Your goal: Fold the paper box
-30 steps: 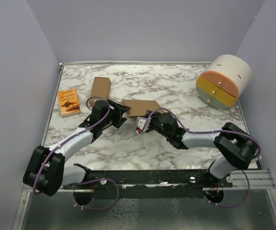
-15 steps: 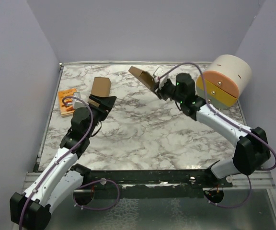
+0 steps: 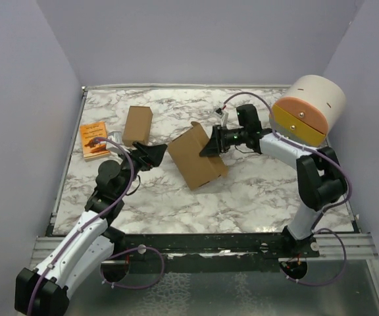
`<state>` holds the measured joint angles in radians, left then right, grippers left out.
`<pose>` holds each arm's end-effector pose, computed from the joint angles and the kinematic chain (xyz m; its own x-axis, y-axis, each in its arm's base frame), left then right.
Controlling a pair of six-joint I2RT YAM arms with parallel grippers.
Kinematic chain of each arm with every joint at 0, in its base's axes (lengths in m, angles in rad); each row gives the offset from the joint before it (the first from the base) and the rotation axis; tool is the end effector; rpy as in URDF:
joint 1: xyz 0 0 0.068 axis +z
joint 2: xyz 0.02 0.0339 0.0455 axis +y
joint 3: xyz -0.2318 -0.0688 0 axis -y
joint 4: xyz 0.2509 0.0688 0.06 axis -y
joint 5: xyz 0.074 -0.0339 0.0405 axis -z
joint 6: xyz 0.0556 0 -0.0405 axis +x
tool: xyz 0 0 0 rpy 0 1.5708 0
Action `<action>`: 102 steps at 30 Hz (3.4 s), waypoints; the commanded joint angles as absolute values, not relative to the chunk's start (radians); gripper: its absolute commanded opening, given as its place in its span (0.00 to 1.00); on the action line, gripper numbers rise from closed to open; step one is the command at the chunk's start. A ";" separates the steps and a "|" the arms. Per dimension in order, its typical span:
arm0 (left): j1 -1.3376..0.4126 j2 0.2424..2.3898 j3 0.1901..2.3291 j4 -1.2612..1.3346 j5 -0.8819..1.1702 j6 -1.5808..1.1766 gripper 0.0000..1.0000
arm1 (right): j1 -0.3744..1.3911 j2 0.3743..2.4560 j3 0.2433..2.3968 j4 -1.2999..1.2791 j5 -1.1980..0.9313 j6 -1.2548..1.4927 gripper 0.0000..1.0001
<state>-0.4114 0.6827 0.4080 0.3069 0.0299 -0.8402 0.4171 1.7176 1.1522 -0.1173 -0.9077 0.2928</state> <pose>0.2078 -0.0925 0.2536 -0.2984 -0.6820 -0.6677 0.3070 0.5938 -0.7437 0.3314 0.1948 0.1908 -0.7856 -0.1538 -0.5993 -0.6075 0.3754 0.7000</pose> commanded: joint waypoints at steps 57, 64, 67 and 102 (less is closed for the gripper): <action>-0.424 1.607 0.747 0.228 0.244 -0.649 0.61 | 0.427 1.833 1.088 -0.462 -0.785 -0.324 0.01; -0.424 1.776 0.942 0.239 0.307 -0.575 0.58 | 0.471 1.813 1.081 -0.458 -0.818 -0.322 0.02; -0.423 1.855 1.032 0.268 0.374 -0.551 0.58 | 0.470 1.787 1.078 -0.449 -0.798 -0.323 0.04; -0.373 1.027 0.372 0.492 0.187 -0.629 0.95 | 0.715 1.419 0.934 -0.633 -0.555 -1.017 0.54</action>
<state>-0.3740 1.0649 0.3580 0.4950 0.1715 -0.6029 0.7136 1.3842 0.7628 -0.4305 -0.6991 -0.9463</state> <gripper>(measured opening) 0.954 0.548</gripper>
